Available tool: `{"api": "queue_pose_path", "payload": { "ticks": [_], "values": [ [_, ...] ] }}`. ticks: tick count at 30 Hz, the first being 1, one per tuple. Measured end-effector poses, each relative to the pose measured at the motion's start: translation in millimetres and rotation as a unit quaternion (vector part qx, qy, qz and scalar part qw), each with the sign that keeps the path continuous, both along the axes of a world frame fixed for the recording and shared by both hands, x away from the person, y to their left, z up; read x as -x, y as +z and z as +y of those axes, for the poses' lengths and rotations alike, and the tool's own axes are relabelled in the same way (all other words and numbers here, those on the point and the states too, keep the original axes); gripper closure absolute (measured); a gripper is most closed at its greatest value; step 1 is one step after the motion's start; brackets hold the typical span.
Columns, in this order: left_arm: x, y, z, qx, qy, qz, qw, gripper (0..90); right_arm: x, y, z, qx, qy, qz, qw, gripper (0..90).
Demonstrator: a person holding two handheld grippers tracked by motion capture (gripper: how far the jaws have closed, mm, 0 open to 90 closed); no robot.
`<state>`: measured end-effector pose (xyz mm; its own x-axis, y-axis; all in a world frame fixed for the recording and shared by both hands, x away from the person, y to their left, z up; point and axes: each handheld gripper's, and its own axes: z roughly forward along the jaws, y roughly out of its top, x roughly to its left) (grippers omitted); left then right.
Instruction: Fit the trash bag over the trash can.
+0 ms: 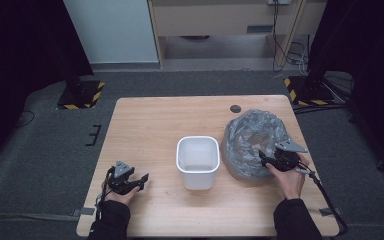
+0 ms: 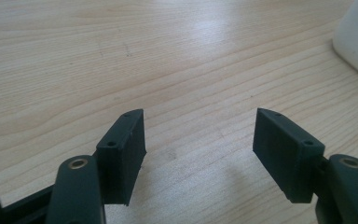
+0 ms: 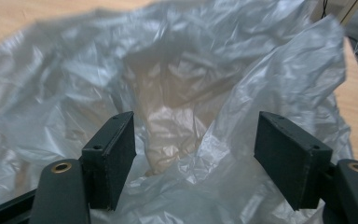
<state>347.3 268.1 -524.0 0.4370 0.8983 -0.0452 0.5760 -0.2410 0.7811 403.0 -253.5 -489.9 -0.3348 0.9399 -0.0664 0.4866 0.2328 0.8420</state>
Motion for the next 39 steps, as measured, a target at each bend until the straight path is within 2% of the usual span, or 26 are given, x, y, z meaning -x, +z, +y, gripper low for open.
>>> {"api": "queue_pose_path", "payload": {
  "ticks": [1, 5, 7, 8, 9, 10, 13, 14, 15, 18, 20, 21, 24, 27, 28, 29, 30, 31, 32, 33, 37, 39],
  "values": [
    [-0.8, -0.7, -1.5, 0.0, -0.002, 0.001, 1.0, 34.2, -1.2, -4.6, 1.1, 0.006, -0.001, 0.01, 0.9999, 31.0],
    [-1.4, -1.3, -2.3, 0.0, -0.006, 0.004, 1.0, 34.0, -3.8, -10.6, 2.0, 0.01, 0.006, 0.025, 0.9996, 37.1],
    [-1.6, -1.0, -1.7, 0.001, -0.006, 0.003, 1.0, 33.8, -5.4, -15.7, 3.6, 0.019, 0.008, 0.044, 0.9988, 49.3],
    [-1.6, -1.0, -1.7, 0.001, -0.006, 0.003, 1.0, 33.7, -5.4, -15.7, 3.6, 0.019, 0.008, 0.044, 0.9988, 49.3],
    [-1.5, -0.8, -1.5, 0.001, -0.005, 0.003, 1.0, 33.7, -5.8, -18.6, 4.0, 0.021, 0.01, 0.054, 0.9983, 59.5],
    [-1.2, -0.6, -1.7, 0.002, -0.004, 0.002, 1.0, 33.7, -5.8, -18.6, 4.0, 0.021, 0.01, 0.054, 0.9983, 59.5],
    [-0.9, -0.4, -2.2, 0.001, -0.005, 0.001, 1.0, 33.7, -5.7, -23.1, 4.1, 0.028, 0.018, 0.071, 0.9969, 74.6],
    [-1.1, -0.5, -2.3, 0.0, -0.006, 0.001, 1.0, 33.6, -5.8, -24.2, 3.1, 0.033, 0.026, 0.07, 0.9967, 78.1],
    [-1.7, -0.7, -2.9, -0.001, -0.008, 0.004, 1.0, 33.6, -5.0, -23.9, 2.8, 0.028, 0.027, 0.074, 0.9965, 83.9],
    [-1.9, -0.1, -3.6, -0.003, -0.008, 0.001, 1.0, 33.6, -3.9, -22.9, 2.4, 0.024, 0.027, 0.074, 0.9966, 88.9],
    [-1.5, 0.8, -4.2, -0.003, -0.008, -0.001, 1.0, 33.6, -3.1, -20.6, 1.5, 0.019, 0.026, 0.07, 0.997, 90.0],
    [-1.2, 1.1, -4.4, -0.002, -0.008, -0.001, 1.0, 33.6, -2.1, -17.7, 0.8, 0.008, 0.022, 0.066, 0.9976, 90.0],
    [-1.5, 0.9, -4.0, -0.002, -0.008, 0.0, 1.0, 33.6, -1.1, -14.7, -0.2, 0.003, 0.019, 0.058, 0.9981, 90.0],
    [-1.4, 1.4, -3.4, -0.001, -0.008, -0.002, 1.0, 33.6, 2.5, -7.4, -0.6, -0.016, 0.011, 0.033, 0.9993, 90.0],
    [-1.4, 1.4, -3.4, -0.001, -0.008, -0.002, 1.0, 33.6, 2.5, -7.4, -0.6, -0.016, 0.011, 0.033, 0.9993, 90.0],
    [-1.3, 1.5, -3.5, -0.001, -0.007, -0.002, 1.0, 33.6, 4.4, -1.9, 0.1, -0.023, 0.01, 0.018, 0.9995, 90.0],
    [-1.3, 1.5, -3.6, 0.0, -0.006, -0.003, 1.0, 33.6, 4.4, -1.9, 0.1, -0.023, 0.01, 0.018, 0.9995, 90.0],
    [-1.4, 1.6, -3.3, -0.001, -0.006, -0.003, 1.0, 33.6, 6.2, 5.9, 0.7, -0.031, 0.011, -0.001, 0.9995, 90.0],
    [-1.6, 1.4, -3.3, -0.001, -0.007, -0.002, 1.0, 33.6, 6.2, 5.9, 0.7, -0.031, 0.011, -0.001, 0.9995, 90.0],
    [-1.6, 1.4, -3.2, -0.002, -0.006, -0.001, 1.0, 33.6, 7.6, 12.7, 0.8, -0.038, 0.011, -0.016, 0.9991, 90.0],
    [-1.6, 1.2, -3.4, -0.002, -0.007, -0.001, 1.0, 33.6, 10.8, 20.8, 1.6, -0.042, 0.014, -0.03, 0.9985, 90.0],
    [-1.5, 1.1, -3.6, -0.002, -0.007, -0.001, 1.0, 33.6, 11.5, 21.2, 3.2, -0.04, 0.02, -0.026, 0.9987, 90.0]
  ]
}}
